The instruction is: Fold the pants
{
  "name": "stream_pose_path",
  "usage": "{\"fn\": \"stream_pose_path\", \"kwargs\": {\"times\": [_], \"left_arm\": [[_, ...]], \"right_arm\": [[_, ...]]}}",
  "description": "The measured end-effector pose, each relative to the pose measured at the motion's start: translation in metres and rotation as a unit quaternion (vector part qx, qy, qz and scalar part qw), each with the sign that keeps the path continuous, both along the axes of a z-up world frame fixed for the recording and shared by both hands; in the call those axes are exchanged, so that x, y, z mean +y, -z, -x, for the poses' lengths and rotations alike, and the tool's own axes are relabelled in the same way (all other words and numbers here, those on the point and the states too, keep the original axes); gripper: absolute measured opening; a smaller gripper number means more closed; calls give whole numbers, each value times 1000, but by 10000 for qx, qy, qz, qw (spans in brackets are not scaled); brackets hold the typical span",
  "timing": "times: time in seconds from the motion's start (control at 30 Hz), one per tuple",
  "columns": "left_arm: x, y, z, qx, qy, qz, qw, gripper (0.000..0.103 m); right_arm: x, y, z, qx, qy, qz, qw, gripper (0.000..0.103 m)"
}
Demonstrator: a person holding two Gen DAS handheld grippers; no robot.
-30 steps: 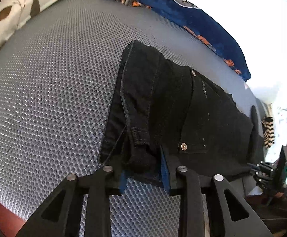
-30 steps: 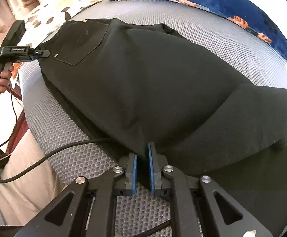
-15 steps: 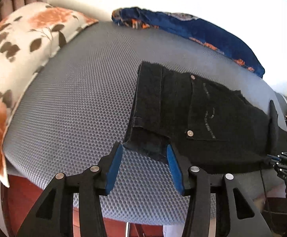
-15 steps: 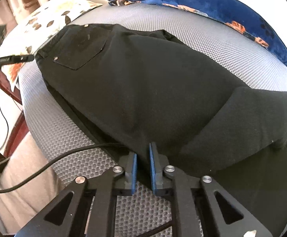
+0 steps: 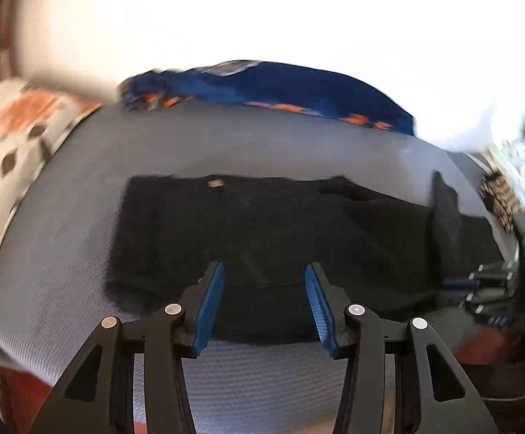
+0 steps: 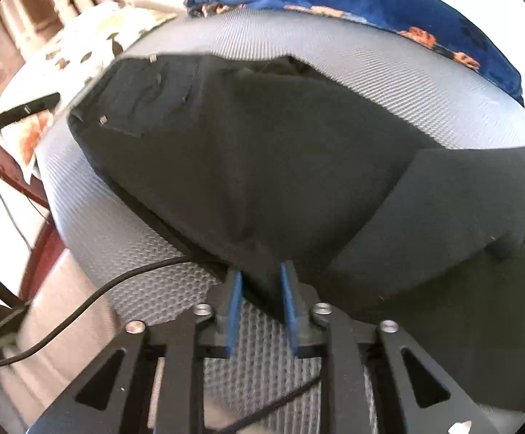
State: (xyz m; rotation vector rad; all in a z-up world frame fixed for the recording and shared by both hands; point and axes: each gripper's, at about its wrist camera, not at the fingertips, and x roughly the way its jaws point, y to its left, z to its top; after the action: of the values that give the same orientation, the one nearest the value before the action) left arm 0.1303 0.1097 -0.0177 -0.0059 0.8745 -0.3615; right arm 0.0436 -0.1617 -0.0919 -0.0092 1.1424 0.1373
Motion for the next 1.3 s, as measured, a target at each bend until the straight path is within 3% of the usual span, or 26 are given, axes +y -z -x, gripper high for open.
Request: {"fn": "stream_pose_path", "kwargs": {"times": [0.17, 0.37, 0.63, 0.8, 1.13, 1.17, 1.23, 1.3], "left_arm": [[-54, 5, 16, -255, 745, -183, 9967, 52], [-118, 31, 35, -308, 1482, -523, 9871, 52], [-193, 62, 54, -265, 2168, -752, 9730, 52], [-220, 74, 49, -48, 2215, -771, 9721, 52], [-242, 84, 35, 242, 2121, -737, 9742, 51], [-245, 84, 34, 245, 2083, -720, 9751, 48], [-251, 86, 31, 311, 2114, -667, 9746, 33], [-255, 89, 30, 358, 2101, -663, 9748, 26]], "right_arm": [[-43, -44, 29, -229, 530, -264, 9980, 23], [-142, -73, 56, -170, 1680, -550, 9841, 24], [-241, -39, 66, -296, 3071, -1663, 9366, 24], [-272, -14, 48, -407, 3346, -2302, 9129, 24], [-337, -6, -4, -847, 3718, -2955, 8759, 24], [-344, -3, -9, -839, 3760, -2952, 8743, 24], [-355, 3, -18, -827, 3831, -2932, 8720, 24], [-367, 10, -24, -835, 3909, -2966, 8673, 24]]}}
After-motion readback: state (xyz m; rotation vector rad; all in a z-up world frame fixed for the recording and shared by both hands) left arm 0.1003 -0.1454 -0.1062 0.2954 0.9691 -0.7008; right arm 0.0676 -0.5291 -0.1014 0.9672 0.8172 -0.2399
